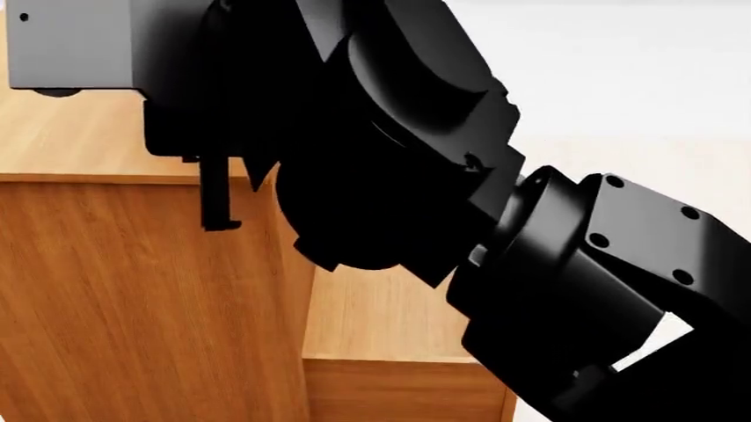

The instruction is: Put the bowl on top of the cabinet.

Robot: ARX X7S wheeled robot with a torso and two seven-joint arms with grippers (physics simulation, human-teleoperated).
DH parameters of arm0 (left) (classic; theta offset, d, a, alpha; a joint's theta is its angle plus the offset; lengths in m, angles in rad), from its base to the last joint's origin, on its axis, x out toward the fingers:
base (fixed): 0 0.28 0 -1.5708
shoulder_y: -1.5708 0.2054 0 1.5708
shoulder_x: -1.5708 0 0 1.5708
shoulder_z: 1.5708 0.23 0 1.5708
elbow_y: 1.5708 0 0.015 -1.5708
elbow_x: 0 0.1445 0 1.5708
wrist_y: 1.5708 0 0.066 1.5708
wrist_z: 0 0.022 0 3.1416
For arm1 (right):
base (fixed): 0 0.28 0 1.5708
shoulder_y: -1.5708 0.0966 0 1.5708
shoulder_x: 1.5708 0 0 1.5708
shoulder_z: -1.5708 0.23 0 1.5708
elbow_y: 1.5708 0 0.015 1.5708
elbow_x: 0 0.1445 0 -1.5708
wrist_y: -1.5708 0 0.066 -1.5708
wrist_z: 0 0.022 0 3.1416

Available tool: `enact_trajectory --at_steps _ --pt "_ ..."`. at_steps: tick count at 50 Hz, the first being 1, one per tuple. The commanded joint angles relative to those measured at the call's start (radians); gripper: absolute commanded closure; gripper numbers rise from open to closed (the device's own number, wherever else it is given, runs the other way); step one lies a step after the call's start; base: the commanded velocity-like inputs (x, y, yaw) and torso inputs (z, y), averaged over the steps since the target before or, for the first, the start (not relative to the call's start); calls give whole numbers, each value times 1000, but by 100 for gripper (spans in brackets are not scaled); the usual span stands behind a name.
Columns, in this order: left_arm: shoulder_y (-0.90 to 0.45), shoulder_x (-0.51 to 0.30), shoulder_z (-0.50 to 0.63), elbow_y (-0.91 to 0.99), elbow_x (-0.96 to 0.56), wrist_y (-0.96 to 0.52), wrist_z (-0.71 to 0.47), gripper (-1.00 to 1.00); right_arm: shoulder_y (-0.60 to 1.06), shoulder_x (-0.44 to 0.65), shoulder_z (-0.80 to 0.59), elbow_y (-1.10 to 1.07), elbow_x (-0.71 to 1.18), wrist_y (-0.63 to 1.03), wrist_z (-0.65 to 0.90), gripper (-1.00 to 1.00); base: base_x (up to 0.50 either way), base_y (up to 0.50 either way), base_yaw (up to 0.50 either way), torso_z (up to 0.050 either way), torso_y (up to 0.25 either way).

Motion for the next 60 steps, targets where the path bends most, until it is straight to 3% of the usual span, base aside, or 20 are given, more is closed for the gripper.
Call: enact_trajectory --at_steps 1,37,38,60 --pt "1 -1 0 -1 -4 3 -1 -100 -26 -23 -17 39 -25 -61 36 100 0 0 0 0 0" --pt "5 -7 3 4 -11 4 -9 -100 -50 -9 -64 27 -35 -66 51 100 0 0 0 0 0" --pt "5 -7 3 5 -11 4 -9 -100 -48 -7 -66 27 -35 -69 49 -100 0 0 0 0 0" --pt "4 -7 11 -6 -3 14 -5 -100 -39 28 -89 -20 -47 -35 44 -100 0 -1 -1 0 0"
